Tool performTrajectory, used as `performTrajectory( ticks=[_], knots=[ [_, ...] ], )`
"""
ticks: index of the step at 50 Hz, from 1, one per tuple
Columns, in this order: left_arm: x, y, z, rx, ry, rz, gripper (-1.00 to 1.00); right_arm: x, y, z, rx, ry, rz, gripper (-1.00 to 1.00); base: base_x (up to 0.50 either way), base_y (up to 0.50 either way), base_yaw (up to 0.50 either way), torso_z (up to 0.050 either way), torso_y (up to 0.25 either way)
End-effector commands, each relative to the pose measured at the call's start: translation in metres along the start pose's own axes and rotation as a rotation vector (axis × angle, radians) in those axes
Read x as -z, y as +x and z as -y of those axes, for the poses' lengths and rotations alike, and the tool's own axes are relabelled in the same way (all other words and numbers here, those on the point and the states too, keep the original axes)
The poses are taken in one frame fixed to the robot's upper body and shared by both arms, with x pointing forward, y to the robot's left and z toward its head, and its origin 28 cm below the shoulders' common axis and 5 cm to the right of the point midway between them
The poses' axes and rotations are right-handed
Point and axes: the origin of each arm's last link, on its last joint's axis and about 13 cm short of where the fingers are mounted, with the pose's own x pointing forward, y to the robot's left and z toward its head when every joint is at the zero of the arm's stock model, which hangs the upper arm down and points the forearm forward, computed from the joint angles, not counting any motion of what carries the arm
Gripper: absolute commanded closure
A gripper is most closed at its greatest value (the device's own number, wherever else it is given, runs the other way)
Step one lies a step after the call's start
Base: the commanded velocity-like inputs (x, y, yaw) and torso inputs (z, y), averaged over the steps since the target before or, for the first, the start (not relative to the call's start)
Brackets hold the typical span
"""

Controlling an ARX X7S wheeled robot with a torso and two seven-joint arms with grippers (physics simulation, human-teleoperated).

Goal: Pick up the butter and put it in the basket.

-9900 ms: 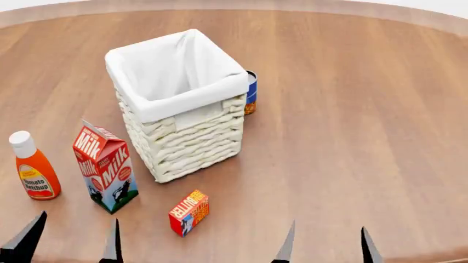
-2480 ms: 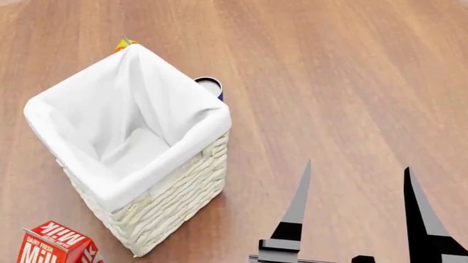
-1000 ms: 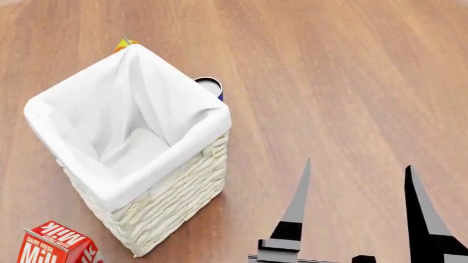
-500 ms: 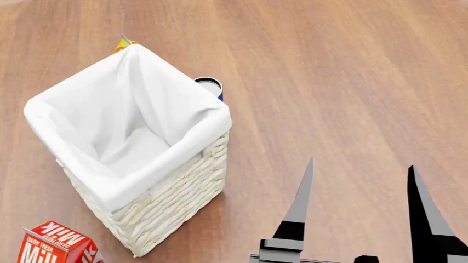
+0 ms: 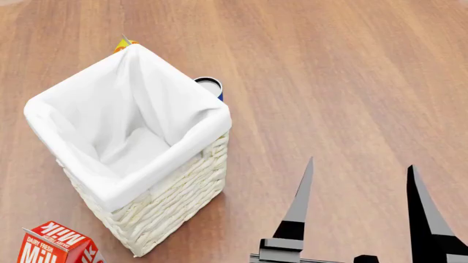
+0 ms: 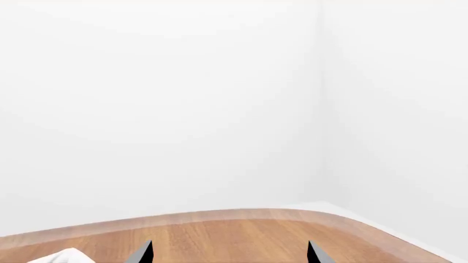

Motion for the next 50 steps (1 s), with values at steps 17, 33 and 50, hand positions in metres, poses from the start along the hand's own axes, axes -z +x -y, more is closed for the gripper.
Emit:
performTrajectory(
  ticks=[17,33,50],
  knots=[
    [0.006,0.017,-0.002,-0.001,0.013,-0.039,-1.0,0.001,0.0,0.0,0.001,-0.004,-0.001,-1.0,0.0,0.0,0.0,0.0,0.0],
    [0.007,0.025,0.0,0.005,0.019,-0.058,-1.0,0.0,0.0,0.001,0.006,-0.001,0.0,-1.0,0.0,0.0,0.0,0.0,0.0],
    [0.01,0.036,-0.002,0.005,0.013,-0.076,-1.0,0.001,0.0,0.001,0.011,-0.002,-0.004,-1.0,0.0,0.0,0.0,0.0,0.0]
  ],
)
